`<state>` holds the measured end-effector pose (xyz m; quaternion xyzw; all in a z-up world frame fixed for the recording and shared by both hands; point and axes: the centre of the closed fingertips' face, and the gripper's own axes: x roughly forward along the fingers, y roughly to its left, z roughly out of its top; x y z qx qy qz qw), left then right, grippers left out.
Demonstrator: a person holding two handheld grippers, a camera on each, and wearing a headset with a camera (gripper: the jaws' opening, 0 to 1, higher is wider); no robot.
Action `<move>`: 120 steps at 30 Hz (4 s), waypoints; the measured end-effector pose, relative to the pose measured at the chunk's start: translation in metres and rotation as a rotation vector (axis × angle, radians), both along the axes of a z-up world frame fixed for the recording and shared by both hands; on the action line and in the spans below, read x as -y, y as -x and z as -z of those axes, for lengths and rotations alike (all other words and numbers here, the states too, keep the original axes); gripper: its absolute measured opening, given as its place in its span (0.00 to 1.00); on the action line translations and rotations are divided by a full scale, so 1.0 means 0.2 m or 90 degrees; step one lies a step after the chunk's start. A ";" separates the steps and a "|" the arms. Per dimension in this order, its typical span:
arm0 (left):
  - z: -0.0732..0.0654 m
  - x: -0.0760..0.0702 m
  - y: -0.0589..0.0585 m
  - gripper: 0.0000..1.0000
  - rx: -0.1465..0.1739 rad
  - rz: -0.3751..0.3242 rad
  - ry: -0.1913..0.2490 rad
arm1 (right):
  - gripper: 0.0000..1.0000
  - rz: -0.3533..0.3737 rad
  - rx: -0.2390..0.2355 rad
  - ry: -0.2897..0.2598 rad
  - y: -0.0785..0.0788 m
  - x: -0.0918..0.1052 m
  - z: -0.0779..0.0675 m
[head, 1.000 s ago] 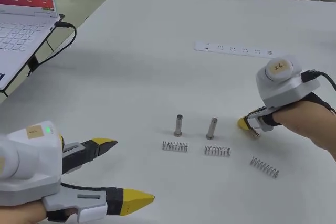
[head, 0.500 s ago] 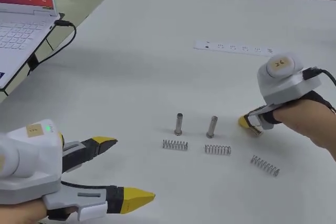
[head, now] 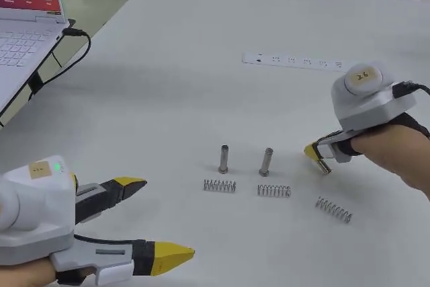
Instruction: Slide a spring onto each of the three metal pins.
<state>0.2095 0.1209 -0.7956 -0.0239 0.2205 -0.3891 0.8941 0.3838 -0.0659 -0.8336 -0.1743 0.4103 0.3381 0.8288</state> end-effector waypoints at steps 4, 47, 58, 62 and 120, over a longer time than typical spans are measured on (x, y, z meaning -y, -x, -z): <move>0.00 0.00 0.00 0.82 0.002 0.002 -0.001 | 0.05 0.005 0.005 -0.003 0.01 0.01 -0.02; 0.00 0.01 0.02 0.81 0.006 0.015 -0.014 | 0.05 0.022 0.044 -0.021 0.11 0.09 -0.12; 0.00 0.01 0.02 0.81 0.004 0.017 -0.014 | 0.06 0.026 0.048 -0.025 0.13 0.10 -0.12; 0.00 0.02 0.02 0.81 0.003 0.018 -0.014 | 0.06 0.029 0.049 -0.029 0.13 0.11 -0.12; 0.00 0.03 0.02 0.81 0.003 0.025 -0.013 | 0.14 0.015 0.061 -0.019 0.18 0.15 -0.13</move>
